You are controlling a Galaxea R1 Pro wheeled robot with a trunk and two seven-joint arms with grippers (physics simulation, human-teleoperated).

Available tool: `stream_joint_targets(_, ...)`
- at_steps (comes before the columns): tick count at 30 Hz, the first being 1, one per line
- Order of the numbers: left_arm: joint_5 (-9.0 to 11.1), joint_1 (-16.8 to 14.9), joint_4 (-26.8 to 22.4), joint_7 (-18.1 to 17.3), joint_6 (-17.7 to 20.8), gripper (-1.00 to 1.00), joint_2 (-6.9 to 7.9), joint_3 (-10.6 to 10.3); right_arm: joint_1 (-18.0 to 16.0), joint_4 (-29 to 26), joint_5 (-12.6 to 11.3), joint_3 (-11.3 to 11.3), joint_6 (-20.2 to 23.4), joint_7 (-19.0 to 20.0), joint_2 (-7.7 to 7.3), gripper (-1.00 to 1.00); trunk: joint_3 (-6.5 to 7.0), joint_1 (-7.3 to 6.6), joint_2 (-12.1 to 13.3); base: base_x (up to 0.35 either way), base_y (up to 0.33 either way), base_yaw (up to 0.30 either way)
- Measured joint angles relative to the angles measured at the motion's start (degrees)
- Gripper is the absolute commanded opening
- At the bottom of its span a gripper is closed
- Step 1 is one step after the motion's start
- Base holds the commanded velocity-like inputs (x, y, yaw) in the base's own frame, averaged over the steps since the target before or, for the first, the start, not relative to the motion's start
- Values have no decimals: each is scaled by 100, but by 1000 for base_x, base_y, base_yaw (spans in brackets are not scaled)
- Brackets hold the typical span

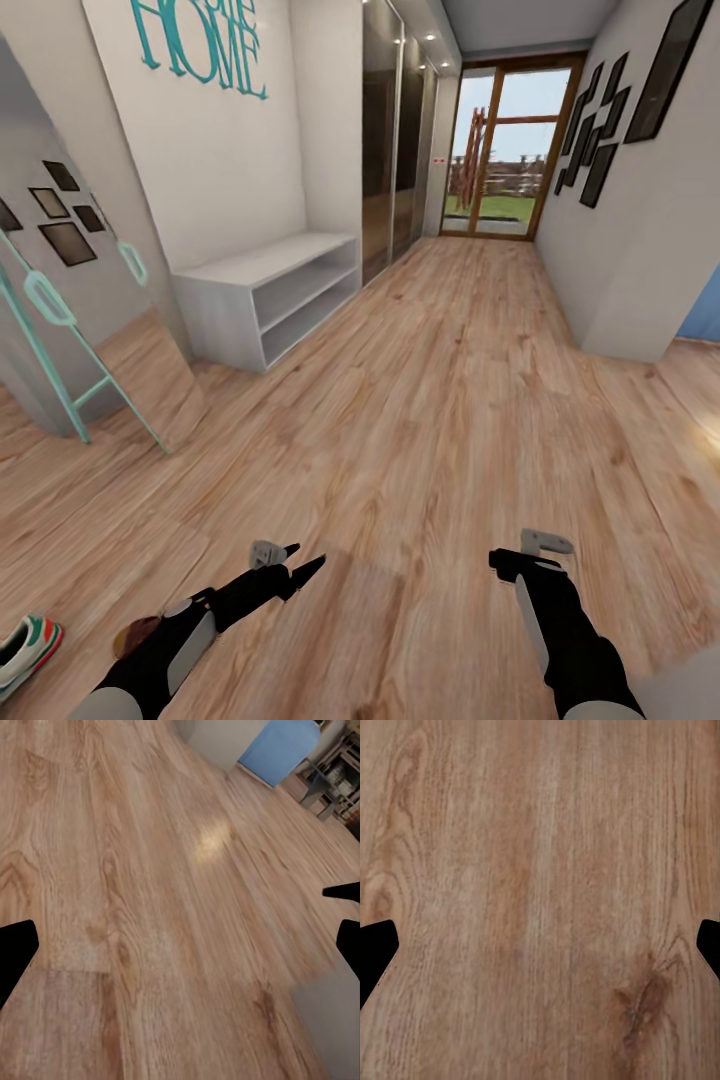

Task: Pick up the two gym shoes and the two sandals from the corridor floor and place them onto the hallstand (shoe rack) in the corridor, making sure they are on the rack and not on the floor. Arrange them so the two gym shoes are next to each other and the two sandals are next to each other.

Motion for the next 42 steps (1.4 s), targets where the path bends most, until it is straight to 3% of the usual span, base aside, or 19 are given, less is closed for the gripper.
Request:
stream_joint_targets(10,0,-1,1,-2,-2,100,-1,0,1,-1,2,8,1,-3,7,100,0,0,0,330,-94,-129)
stream_joint_targets(21,-1,0,0,-2,2,100,4,1,0,1,3,11,-1,-3,9,100,0,2,0,103,-12,-49)
stream_joint_targets(42,-1,0,0,-2,3,100,8,1,0,1,3,11,-1,-3,9,100,0,0,0,338,-2,0)
